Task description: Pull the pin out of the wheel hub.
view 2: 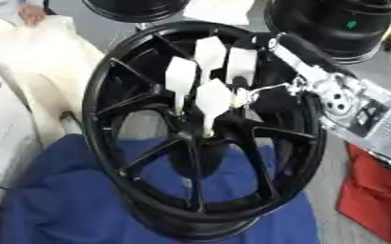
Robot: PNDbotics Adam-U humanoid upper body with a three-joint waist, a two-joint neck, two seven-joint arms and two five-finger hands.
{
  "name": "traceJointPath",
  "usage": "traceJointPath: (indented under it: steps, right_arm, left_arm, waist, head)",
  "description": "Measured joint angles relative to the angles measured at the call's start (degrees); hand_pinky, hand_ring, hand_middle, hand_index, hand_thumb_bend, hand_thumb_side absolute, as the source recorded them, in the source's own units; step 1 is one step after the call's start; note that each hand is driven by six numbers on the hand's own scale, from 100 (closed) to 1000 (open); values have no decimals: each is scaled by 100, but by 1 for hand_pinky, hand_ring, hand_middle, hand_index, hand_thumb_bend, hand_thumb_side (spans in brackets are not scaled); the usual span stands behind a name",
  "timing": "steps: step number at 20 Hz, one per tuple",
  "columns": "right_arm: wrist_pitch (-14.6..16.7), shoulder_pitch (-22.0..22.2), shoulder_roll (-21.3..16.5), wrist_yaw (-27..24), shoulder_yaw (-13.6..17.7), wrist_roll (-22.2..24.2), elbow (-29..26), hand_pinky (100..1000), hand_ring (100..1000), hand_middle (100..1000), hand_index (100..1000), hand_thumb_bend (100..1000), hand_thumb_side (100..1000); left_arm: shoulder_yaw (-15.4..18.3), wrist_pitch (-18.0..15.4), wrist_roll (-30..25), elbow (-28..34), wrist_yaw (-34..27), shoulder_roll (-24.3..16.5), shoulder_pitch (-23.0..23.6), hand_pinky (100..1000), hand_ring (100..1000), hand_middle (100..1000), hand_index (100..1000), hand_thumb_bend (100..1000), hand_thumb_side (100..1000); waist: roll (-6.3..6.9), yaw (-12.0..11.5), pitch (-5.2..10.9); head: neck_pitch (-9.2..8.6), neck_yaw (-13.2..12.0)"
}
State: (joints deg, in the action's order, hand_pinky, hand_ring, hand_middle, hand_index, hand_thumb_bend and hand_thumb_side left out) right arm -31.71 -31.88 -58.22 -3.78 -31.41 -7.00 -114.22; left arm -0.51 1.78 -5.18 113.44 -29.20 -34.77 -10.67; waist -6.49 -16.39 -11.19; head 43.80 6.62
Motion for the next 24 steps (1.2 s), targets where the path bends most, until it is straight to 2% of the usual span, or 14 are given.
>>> traceJointPath:
  steps: [5, 10, 14, 20, 24]
  right_arm:
    - [46, 198, -154, -21, 244, -90, 0, 562, 435, 269, 361, 100, 106]
    - [17, 495, -180, -105, 704, -553, 0, 553, 429, 264, 356, 100, 100]
    - [-73, 703, -207, -334, 1235, -1169, 0, 538, 428, 280, 371, 100, 100]
    - [-250, 952, -233, -568, 2178, -2180, 0, 539, 436, 266, 357, 100, 100]
    - [-164, 1466, -432, -627, 2789, -2333, 0, 545, 446, 272, 364, 100, 100]
  left_arm:
    - [0, 9, 4, 0, -23, 0, 7, 966, 802, 623, 855, 100, 693]
    - [2, 23, 18, 0, -68, 2, 19, 964, 801, 622, 855, 100, 685]
    - [7, 23, 29, -3, -110, 13, 60, 964, 802, 623, 854, 100, 683]
    - [45, 11, 68, -5, -157, 48, 114, 962, 801, 622, 855, 100, 678]
    - [84, -13, 107, -5, -157, 48, 154, 961, 801, 622, 855, 100, 676]
  waist:
    - [11, 35, 101]
    - [74, 84, 210]
    - [105, 150, 271]
    - [128, 257, 328]
    - [140, 354, 331]
  head:
    - [1, 26]
    - [19, 111]
    - [25, 190]
    - [39, 450]
    - [40, 504]
